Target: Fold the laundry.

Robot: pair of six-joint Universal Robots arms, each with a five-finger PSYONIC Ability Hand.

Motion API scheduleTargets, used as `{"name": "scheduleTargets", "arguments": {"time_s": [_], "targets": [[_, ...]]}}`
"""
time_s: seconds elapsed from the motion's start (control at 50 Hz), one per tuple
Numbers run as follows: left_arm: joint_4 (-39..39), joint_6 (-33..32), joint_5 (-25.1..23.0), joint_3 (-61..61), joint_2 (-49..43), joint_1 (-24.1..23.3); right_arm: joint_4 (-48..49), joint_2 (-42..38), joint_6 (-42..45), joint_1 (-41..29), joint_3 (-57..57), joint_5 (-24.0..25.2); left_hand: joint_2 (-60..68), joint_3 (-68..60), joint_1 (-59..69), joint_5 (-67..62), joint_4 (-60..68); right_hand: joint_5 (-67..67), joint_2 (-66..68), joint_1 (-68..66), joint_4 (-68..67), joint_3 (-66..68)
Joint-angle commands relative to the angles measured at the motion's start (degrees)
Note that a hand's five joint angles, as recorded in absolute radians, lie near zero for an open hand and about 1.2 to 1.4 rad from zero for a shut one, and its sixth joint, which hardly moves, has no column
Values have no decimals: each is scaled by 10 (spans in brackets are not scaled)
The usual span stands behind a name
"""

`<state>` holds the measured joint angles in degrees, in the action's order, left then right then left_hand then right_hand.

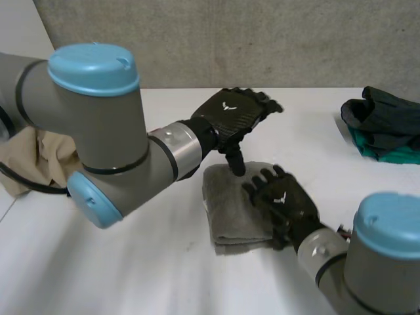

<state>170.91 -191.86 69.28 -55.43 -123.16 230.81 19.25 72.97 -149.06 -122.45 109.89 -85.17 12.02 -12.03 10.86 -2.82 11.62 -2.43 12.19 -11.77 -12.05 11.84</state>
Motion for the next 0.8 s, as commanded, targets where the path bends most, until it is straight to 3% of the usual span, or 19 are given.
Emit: {"name": "scheduleTargets", "arguments": {"time_s": [0.02, 0.2, 0.44, 0.46, 0.54, 0.68, 0.8], "targets": [[-2, -1, -57, 1, 3, 0, 66, -43, -3, 1, 25, -4, -11, 11, 0, 19, -7, 24, -22, 18, 21, -18], [-1, -3, -57, -13, 3, -7, 130, -92, 2, 0, 11, -4, -11, 11, 0, 19, -7, 24, -22, 18, 21, -18], [0, 0, -57, -11, 6, -6, 158, -120, 3, 5, -26, 4, -10, 10, 2, 18, -6, -247, 250, -254, -251, 253], [0, 0, -57, -11, 6, -6, 158, -123, 3, 4, -29, 4, -10, 10, 2, 18, -6, -281, 283, -287, -284, 287], [1, -1, -57, -8, 7, -6, 160, -136, -1, 5, -43, 10, -10, 10, 2, 18, -6, -675, 677, -681, -679, 681], [11, 3, -57, 8, 27, 0, 202, -126, -5, 17, -92, 25, -11, 11, 0, 19, -7, -676, 678, -682, -679, 682], [27, 9, -40, 32, 44, 2, 199, -103, -15, 78, -189, 24, -15, 15, -3, 23, -11, -676, 678, -682, -679, 682]]}}
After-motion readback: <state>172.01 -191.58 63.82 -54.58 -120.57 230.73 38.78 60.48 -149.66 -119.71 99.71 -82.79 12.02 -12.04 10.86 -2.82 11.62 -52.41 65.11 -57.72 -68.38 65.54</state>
